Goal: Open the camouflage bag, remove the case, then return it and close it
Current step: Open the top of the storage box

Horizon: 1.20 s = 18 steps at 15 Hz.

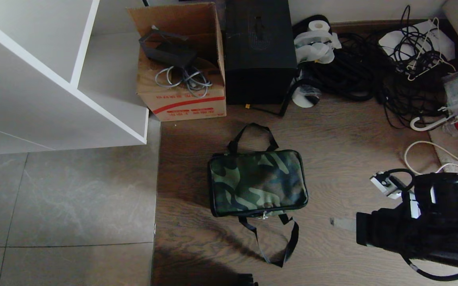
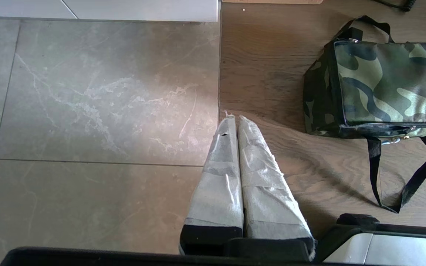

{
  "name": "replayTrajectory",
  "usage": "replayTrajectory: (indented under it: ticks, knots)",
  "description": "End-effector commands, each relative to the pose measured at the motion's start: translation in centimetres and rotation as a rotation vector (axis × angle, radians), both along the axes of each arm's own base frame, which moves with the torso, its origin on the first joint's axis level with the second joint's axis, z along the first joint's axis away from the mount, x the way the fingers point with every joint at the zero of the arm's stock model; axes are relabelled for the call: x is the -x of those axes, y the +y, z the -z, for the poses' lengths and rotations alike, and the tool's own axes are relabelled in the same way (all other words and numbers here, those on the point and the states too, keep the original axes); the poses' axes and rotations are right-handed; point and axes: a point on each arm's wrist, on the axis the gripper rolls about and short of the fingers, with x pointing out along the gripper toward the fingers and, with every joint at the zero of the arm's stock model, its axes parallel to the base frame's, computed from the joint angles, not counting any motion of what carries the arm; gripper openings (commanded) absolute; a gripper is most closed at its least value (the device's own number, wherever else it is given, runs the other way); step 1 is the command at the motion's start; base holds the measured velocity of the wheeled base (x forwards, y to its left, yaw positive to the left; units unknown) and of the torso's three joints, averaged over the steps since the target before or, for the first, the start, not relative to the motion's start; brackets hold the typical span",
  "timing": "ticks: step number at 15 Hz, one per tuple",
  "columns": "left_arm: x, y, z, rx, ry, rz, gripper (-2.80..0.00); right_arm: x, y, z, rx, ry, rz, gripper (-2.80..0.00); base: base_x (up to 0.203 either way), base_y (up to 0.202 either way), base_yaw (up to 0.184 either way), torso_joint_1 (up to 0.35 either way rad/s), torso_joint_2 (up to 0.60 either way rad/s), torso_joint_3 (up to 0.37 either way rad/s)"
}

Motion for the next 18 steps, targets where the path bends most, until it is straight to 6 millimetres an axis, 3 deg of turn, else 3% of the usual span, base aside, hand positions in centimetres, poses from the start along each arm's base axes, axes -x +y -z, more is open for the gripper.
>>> replayTrajectory:
  ticks: [1,3,9,12,16,18]
  knots:
    - [-0.1,0.0,0.3,0.000,0.009,-0.001,-2.80,3.0,-1.0,-0.7,0.001,0.024,-0.008,-2.80,0.000,0.000,0.000,0.000,0.00,0.000]
    - [-0.1,0.0,0.3,0.000,0.009,-0.001,-2.80,4.5,-1.5,-0.5,0.029,0.114,-0.005,-2.80,0.000,0.000,0.000,0.000,0.00,0.000]
    - [-0.1,0.0,0.3,0.000,0.009,-0.001,-2.80,2.4,-0.8,-0.5,0.011,0.130,0.029,-2.80,0.000,0.000,0.000,0.000,0.00,0.000]
    - [-0.1,0.0,0.3,0.000,0.009,-0.001,-2.80,-0.9,0.3,2.1,0.095,0.134,0.077,-2.80,0.000,0.000,0.000,0.000,0.00,0.000]
    - [-0.1,0.0,0.3,0.000,0.009,-0.001,-2.80,-1.3,1.7,4.8,0.143,0.087,0.046,-2.80,0.000,0.000,0.000,0.000,0.00,0.000]
    - [-0.1,0.0,0.3,0.000,0.009,-0.001,-2.80,-2.4,3.8,6.6,0.128,0.068,0.082,-2.80,0.000,0.000,0.000,0.000,0.00,0.000]
